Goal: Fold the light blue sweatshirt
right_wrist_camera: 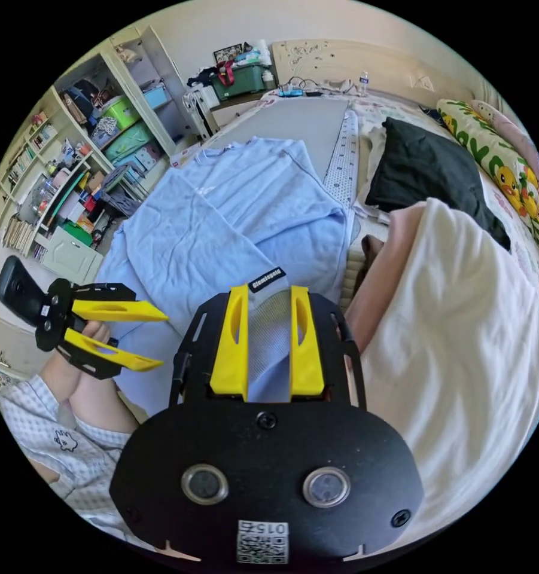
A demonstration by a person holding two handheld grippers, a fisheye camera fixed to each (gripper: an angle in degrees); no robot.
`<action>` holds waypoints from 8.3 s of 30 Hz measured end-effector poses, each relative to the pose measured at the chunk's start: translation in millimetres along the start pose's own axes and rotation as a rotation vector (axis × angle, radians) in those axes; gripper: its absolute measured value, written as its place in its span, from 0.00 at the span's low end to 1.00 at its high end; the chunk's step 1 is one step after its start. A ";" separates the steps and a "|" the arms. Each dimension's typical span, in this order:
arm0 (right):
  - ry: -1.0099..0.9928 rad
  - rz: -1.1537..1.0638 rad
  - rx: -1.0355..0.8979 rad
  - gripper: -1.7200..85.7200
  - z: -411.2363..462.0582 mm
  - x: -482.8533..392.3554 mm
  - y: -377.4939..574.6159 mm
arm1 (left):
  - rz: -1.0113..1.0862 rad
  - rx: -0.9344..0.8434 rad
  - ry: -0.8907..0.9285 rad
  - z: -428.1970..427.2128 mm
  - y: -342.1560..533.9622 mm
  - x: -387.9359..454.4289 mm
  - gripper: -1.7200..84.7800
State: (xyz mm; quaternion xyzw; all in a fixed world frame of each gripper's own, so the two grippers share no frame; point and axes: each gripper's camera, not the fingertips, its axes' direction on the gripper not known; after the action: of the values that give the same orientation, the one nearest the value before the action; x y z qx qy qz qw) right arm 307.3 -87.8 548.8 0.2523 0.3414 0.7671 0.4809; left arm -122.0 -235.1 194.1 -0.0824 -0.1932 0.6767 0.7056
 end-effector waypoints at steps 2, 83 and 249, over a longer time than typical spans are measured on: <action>0.027 -0.012 -0.026 0.14 16.4 -5.6 -0.8 | -0.021 -0.015 -0.017 8.0 -2.7 -12.0 0.12; -0.249 0.115 0.349 0.13 -71.0 173.7 174.3 | -0.538 0.460 -0.226 -290.7 372.0 -156.6 0.09; 0.017 -0.052 0.313 0.11 -376.7 271.8 430.8 | -0.253 -0.271 -0.127 122.7 -185.1 -89.4 0.16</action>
State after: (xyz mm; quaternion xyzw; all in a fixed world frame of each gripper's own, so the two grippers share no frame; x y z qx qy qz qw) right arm -317.4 -77.4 654.0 0.3091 0.4672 0.6939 0.4524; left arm 0.8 -354.2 361.5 -0.1089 -0.3357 0.5543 0.7538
